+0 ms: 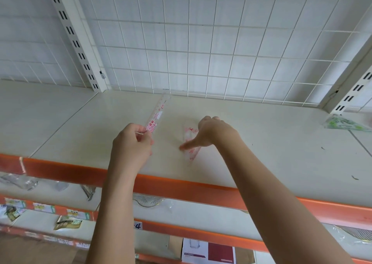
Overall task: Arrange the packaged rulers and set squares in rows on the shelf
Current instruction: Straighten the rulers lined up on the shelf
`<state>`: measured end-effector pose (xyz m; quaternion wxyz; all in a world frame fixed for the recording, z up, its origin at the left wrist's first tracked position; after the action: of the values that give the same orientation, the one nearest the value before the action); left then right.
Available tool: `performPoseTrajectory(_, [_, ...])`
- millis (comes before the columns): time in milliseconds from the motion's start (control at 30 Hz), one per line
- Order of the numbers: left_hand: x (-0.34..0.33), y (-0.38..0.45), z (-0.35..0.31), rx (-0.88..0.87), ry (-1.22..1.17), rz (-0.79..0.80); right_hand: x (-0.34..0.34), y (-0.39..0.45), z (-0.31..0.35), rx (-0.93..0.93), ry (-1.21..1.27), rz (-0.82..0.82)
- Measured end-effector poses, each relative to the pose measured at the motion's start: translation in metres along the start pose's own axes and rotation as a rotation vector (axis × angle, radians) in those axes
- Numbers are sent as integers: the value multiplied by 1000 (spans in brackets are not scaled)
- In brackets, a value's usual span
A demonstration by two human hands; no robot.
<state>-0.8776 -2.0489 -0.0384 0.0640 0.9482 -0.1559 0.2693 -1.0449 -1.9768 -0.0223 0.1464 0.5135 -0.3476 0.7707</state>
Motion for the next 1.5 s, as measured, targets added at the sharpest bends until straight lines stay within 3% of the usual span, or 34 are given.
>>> performPoseTrajectory(200, [-3,2,-3,-35,22,60,-3,2,2,-15,155,12])
performPoseTrajectory(400, [-11,0,-10,-118,26,70,-5,-1,-9,118,544,-163])
performPoseTrajectory(633, [-46,-15,-39,-259,-5,53,15,-45,-73,272,956,-354])
performPoseTrajectory(833, [-96,-50,-85,-392,-15,125,27,-85,-145,288,1046,-553])
performPoseTrajectory(1000, [-148,-90,-121,-494,23,195,30,-119,-215,200,1068,-714])
performPoseTrajectory(1167, [-214,-144,-162,-524,17,224,33,-157,-307,130,862,-884])
performPoseTrajectory(1500, [-346,-268,-242,-573,6,257,35,-233,-498,35,585,-929])
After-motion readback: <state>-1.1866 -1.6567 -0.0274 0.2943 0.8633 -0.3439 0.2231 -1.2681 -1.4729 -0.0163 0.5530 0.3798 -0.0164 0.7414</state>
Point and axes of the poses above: each hand's wrist, its own y-axis towards the middle knuckle, its own x-axis out of the back of the hand, z = x × y, the point moved 2 cm from there along y, towards the middle knuckle, and after that the axes turned 4 degrees about y, right-handed, at the moved point
